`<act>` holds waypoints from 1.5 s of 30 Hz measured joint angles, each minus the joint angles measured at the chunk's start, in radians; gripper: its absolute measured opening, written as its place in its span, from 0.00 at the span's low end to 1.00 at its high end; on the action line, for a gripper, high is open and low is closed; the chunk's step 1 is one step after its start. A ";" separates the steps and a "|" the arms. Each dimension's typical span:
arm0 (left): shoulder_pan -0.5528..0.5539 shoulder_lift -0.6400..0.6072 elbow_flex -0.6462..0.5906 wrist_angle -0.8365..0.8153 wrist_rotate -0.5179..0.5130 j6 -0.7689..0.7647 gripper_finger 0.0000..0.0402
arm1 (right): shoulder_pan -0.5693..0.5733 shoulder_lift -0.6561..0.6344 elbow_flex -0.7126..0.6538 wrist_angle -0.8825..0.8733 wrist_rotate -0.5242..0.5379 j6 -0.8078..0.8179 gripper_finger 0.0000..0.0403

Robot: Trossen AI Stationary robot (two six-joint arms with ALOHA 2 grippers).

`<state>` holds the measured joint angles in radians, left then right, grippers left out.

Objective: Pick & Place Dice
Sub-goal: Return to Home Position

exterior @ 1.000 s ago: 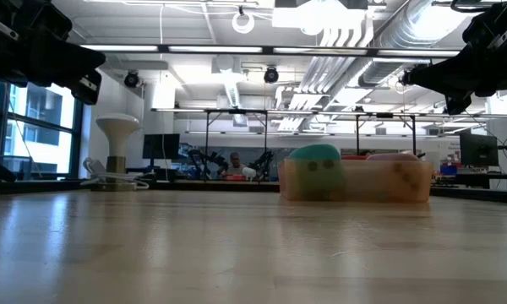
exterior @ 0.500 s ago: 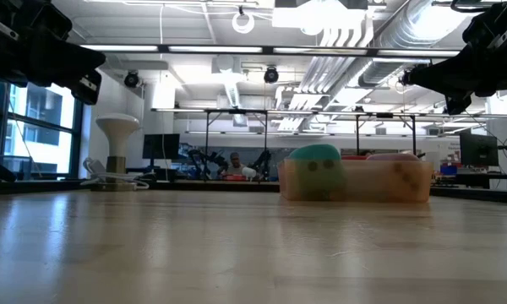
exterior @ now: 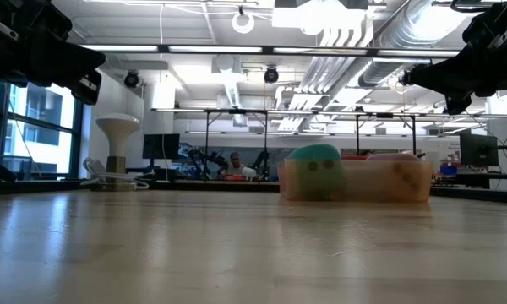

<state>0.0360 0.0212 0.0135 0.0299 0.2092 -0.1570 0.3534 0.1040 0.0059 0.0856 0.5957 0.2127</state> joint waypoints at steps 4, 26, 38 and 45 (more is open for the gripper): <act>0.000 0.000 0.000 0.000 0.000 0.000 0.00 | 0.000 0.000 0.000 0.000 0.000 0.000 0.00; -0.009 0.017 0.000 0.000 0.000 0.000 0.00 | 0.000 0.000 0.000 0.000 0.000 0.000 0.00; -0.009 0.017 0.000 0.001 0.000 0.000 0.00 | 0.000 0.000 0.000 0.000 0.000 0.000 0.00; -0.009 0.017 0.000 0.000 0.000 0.000 0.00 | 0.000 0.000 0.000 0.000 0.000 0.000 0.00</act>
<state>0.0275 0.0383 0.0135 0.0303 0.2089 -0.1570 0.3534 0.1036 0.0056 0.0856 0.5957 0.2127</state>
